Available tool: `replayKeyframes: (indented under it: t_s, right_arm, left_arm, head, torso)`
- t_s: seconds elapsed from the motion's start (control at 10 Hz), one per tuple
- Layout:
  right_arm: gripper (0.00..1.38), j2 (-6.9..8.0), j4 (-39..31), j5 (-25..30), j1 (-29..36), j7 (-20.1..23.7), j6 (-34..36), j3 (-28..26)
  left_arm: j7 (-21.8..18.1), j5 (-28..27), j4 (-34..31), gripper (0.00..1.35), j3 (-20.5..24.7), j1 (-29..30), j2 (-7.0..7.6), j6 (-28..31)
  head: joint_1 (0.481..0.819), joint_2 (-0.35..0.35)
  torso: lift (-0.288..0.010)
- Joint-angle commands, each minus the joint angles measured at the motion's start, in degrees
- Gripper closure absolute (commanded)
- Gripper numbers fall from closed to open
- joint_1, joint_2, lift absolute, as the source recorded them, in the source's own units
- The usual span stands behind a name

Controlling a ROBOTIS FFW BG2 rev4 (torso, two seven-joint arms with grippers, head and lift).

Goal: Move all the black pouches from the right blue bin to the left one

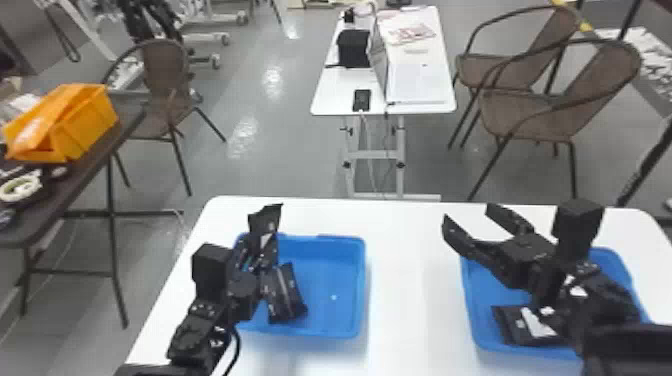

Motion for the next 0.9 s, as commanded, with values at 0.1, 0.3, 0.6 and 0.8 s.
replayKeyframes:
  t_s: [0.1, 0.3, 0.6, 0.8]
  right_arm:
    - [0.25, -0.26, 0.22, -0.2, -0.01, 0.0, 0.0, -0.01]
    - [0.25, -0.44, -0.13, 0.24, 0.25, -0.09, 0.0, -0.19]
    - [0.25, -0.44, -3.12, 1.65, 3.68, -2.99, 0.79, -2.12]
    - [0.25, -0.35, -6.02, 2.0, 7.98, -4.66, 4.57, -5.11]
  left_arm:
    - [0.06, 7.88, 1.65, 0.02, 1.32, 0.35, -0.21, -7.16]
    - [0.68, 13.42, 0.68, 0.3, 1.4, 0.17, -0.21, -12.78]
    - [5.33, 17.99, -4.07, 0.35, 1.76, 2.9, -0.21, -16.47]
    - [6.92, 20.36, -5.03, 0.37, 1.14, 3.51, -0.21, -16.56]
  head:
    - [0.695, 0.15]
    - [0.695, 0.151]
    - [0.695, 0.159]
    - [0.695, 0.153]
  torso:
    - [0.01]
    - [0.01]
    - [0.01]
    - [0.01]
